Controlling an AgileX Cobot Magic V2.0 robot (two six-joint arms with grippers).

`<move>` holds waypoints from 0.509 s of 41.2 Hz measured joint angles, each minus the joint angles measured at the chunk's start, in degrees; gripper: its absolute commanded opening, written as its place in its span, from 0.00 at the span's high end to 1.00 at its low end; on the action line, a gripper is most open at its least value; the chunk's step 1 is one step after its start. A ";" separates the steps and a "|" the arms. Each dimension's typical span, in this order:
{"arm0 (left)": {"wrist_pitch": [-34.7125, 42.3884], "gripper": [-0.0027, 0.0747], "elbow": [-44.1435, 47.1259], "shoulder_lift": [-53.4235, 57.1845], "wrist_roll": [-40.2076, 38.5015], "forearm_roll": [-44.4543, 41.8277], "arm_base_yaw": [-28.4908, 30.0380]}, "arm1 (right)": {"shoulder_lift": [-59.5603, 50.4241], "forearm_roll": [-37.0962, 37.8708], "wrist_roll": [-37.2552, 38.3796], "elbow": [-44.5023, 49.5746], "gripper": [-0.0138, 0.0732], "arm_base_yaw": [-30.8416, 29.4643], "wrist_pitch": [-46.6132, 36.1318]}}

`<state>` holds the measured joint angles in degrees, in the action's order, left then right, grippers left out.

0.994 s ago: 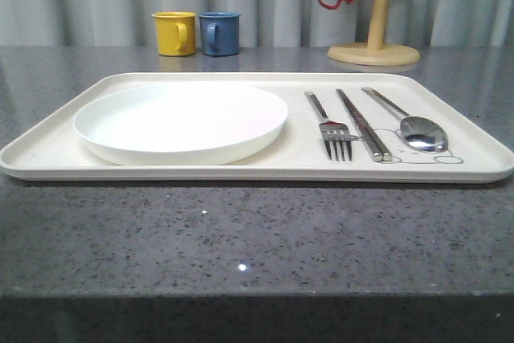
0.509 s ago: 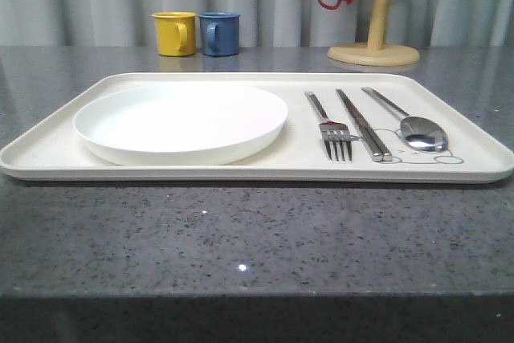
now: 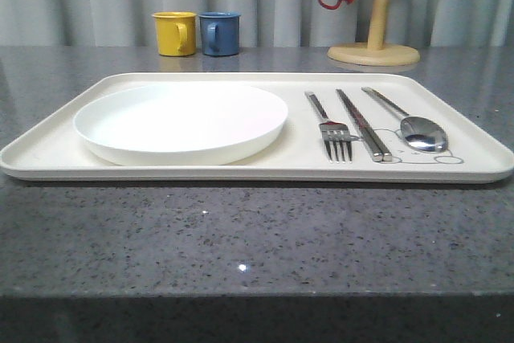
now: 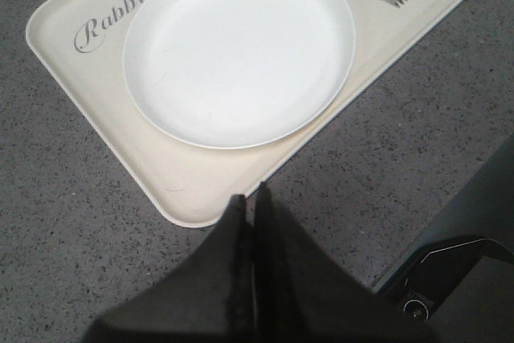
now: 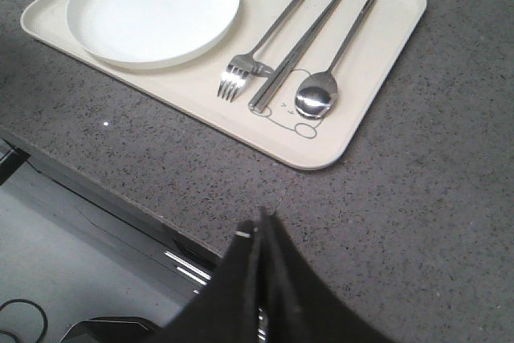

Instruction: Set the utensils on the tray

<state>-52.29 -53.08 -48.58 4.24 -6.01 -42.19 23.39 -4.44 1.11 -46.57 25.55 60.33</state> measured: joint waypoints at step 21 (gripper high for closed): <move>1.85 0.99 1.47 9.37 0.27 1.88 15.47 | 0.00 0.00 0.00 0.00 0.92 0.00 0.00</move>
<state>-50.43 -51.61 -39.21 4.51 -4.13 -26.72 23.39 -4.44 1.11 -46.57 25.55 60.33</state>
